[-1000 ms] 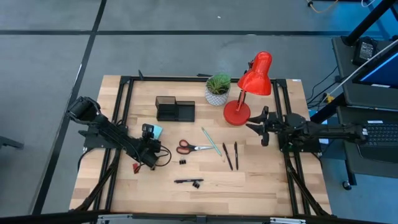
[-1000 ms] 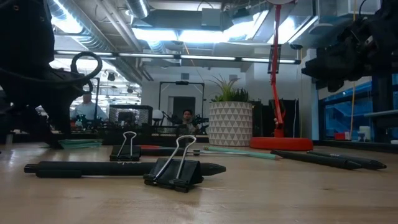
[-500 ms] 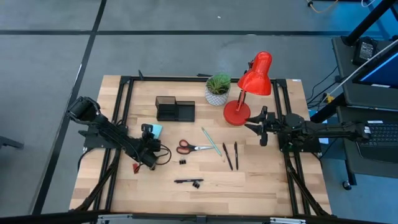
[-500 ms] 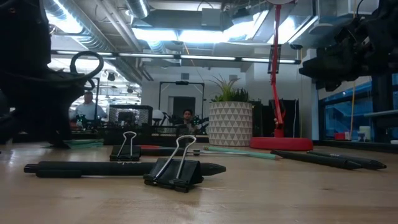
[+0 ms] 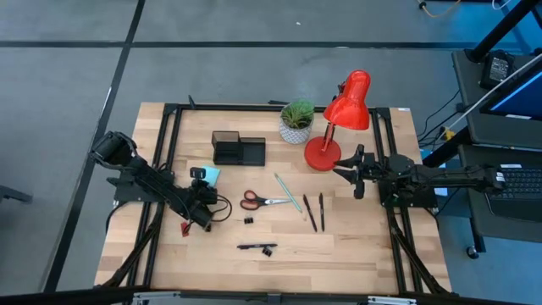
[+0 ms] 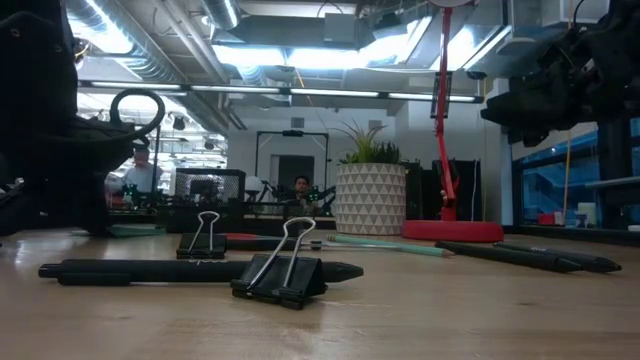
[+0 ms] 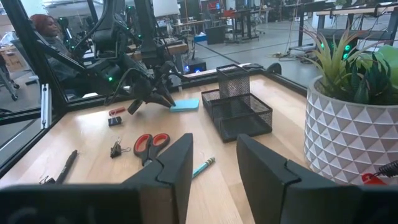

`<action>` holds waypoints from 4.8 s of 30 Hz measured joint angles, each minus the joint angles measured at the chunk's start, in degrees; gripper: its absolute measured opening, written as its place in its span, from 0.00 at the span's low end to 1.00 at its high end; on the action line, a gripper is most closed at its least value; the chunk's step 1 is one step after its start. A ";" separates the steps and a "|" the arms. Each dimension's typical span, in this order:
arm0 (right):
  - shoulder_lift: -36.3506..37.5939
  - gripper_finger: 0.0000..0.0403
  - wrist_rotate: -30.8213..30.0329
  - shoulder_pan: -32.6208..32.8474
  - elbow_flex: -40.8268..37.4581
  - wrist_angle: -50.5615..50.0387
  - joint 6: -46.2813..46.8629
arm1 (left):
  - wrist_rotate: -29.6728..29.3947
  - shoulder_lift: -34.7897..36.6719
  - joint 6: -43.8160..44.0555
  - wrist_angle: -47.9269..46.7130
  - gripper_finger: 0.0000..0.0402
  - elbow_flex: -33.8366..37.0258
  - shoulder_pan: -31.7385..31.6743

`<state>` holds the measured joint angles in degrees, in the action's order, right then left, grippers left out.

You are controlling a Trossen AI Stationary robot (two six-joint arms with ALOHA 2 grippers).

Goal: Pick and place office supplies into organizer
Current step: Put the blue sticky note into the black desk organizer

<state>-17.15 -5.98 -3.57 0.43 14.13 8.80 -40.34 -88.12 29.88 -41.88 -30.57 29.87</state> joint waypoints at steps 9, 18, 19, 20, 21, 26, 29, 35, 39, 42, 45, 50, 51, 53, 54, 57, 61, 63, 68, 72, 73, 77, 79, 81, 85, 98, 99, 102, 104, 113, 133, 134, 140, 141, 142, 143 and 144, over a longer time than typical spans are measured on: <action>0.00 0.32 0.00 -0.02 0.00 0.00 -0.02 | -0.21 0.00 -0.01 0.06 0.01 -0.02 0.02; 0.00 0.32 -0.02 -0.02 0.00 0.00 -0.07 | -0.34 0.00 -0.05 -1.13 0.01 -0.87 0.02; 0.00 0.32 -0.02 0.00 0.00 0.00 -0.09 | -0.58 0.00 -0.09 -2.07 0.01 -1.52 0.02; 0.00 0.32 -0.02 -0.02 0.00 0.00 -0.13 | -0.92 0.00 -0.07 -3.21 0.01 -2.41 0.02; 0.00 0.32 -0.02 -0.02 0.00 0.00 -0.13 | -1.33 0.00 -0.04 -4.49 0.01 -3.41 0.02; 0.00 0.32 -0.02 -0.02 0.00 0.00 -0.23 | -1.71 0.00 -0.07 -11.18 0.01 -9.25 0.04; 0.00 0.32 -0.02 -0.02 0.00 0.00 -0.28 | -1.56 0.09 0.40 -15.70 0.01 -13.35 0.04; 0.02 0.32 -0.02 -0.02 0.00 0.02 -0.28 | -2.16 1.74 0.39 -22.78 0.01 -21.63 0.04; 0.02 0.32 -0.04 -0.02 0.00 1.06 -0.51 | -7.25 3.97 -4.18 -21.99 0.01 -25.73 0.02; 0.04 0.32 -0.04 -0.02 0.00 2.22 -1.26 | -12.84 6.23 -9.90 -18.90 0.01 -26.97 0.02; 0.04 0.32 -0.04 -0.02 0.00 2.60 -1.72 | -15.21 9.17 -16.73 -13.72 0.01 -26.97 -0.43; 0.04 0.32 -0.04 -0.02 0.00 2.60 -1.77 | -13.87 13.71 -25.85 -5.26 0.01 -26.97 -3.13; 0.02 0.32 -0.04 -0.02 0.00 2.60 -1.79 | -12.59 14.48 -28.25 -3.38 0.01 -26.97 -3.86; 0.02 0.32 -0.04 -0.02 0.00 2.69 -1.77 | -9.97 15.63 -33.26 0.73 0.01 -26.97 -5.43; 0.02 0.32 -0.04 -0.01 0.00 2.73 -1.79 | -8.30 16.18 -35.88 2.68 0.01 -26.97 -6.29; 0.02 0.32 -0.04 -0.01 0.00 2.82 -1.79 | -3.82 16.89 -42.61 8.35 0.01 -26.97 -9.37; 0.02 0.32 -0.04 0.00 0.00 2.82 -1.79 | 3.58 17.03 -48.35 11.61 0.01 -26.97 -14.13; 0.00 0.32 -0.04 0.00 0.00 2.82 -1.79 | 6.74 17.03 -50.17 12.28 0.01 -26.97 -16.49; 0.00 0.32 -0.04 -0.02 0.00 2.82 -1.73 | 13.17 17.44 -58.05 20.80 0.01 -24.04 -21.08; 0.00 0.32 -0.02 0.00 0.00 2.82 -1.62 | 14.58 18.82 -64.76 29.56 0.01 -18.14 -24.16; 0.00 0.32 -0.04 0.00 0.00 2.82 -1.62 | 15.83 19.24 -66.42 31.90 0.01 -16.33 -25.03; 0.00 0.32 -0.04 -0.01 0.00 2.95 -1.65 | 21.78 20.48 -71.39 43.26 0.01 -10.08 -29.16; 0.00 0.32 -0.04 -0.02 0.00 2.98 -1.60 | 24.63 20.82 -72.30 47.59 0.01 -7.21 -32.19; 0.00 0.32 -0.04 0.00 0.00 3.06 -1.55 | 28.48 20.83 -72.68 51.11 0.01 -4.87 -35.19; 0.00 0.32 -0.07 -0.02 0.00 3.17 -1.53 | 36.87 20.90 -72.63 55.84 0.01 -0.94 -40.53; 0.00 0.32 -3.48 -0.02 0.00 3.23 -1.33 | 45.86 19.98 -69.61 68.29 0.01 9.31 -49.74; 0.00 0.32 -3.48 -0.02 0.00 3.23 -1.16 | 45.92 19.98 -69.33 68.26 0.01 9.88 -50.14; 0.00 0.32 -3.50 -0.02 0.00 3.23 -0.92 | 47.73 19.98 -68.17 68.96 0.01 10.94 -51.23; 0.00 0.32 -3.54 -0.02 0.00 3.23 -1.06 | 48.58 19.58 -68.08 70.99 0.01 12.02 -51.81; 0.00 0.32 -3.63 -0.02 0.00 3.25 -1.53 | 52.60 11.09 -66.76 82.83 0.01 13.90 -55.19; 0.01 0.32 -3.61 -0.02 0.00 3.41 -1.79 | 51.82 2.60 -67.09 86.28 0.01 13.88 -58.74; 0.00 0.32 -3.61 -0.02 0.00 3.41 -1.79 | 51.80 2.60 -67.08 86.28 0.01 13.88 -58.74; 0.00 0.32 -3.61 -0.01 0.00 3.41 -1.79 | 51.82 2.60 -65.81 86.28 0.04 13.88 -58.73; 0.00 0.32 -3.61 -0.02 0.00 3.41 -1.79 | 51.82 2.60 -65.52 86.28 0.04 13.88 -58.73; 0.02 0.32 -3.61 -0.01 0.00 3.41 -1.79 | 51.82 2.60 -65.23 86.26 0.05 13.88 -58.73; 0.00 0.32 -3.60 -0.02 0.00 3.41 -1.79 | 51.82 2.60 -64.95 86.26 0.06 13.88 -58.73; 0.01 0.32 -3.61 -0.02 0.00 3.41 -1.79 | 51.82 2.60 -64.65 86.28 0.07 13.88 -58.73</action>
<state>-17.14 -9.58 -3.60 0.43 17.54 7.01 11.49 -85.52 -34.77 44.40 -16.69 -28.86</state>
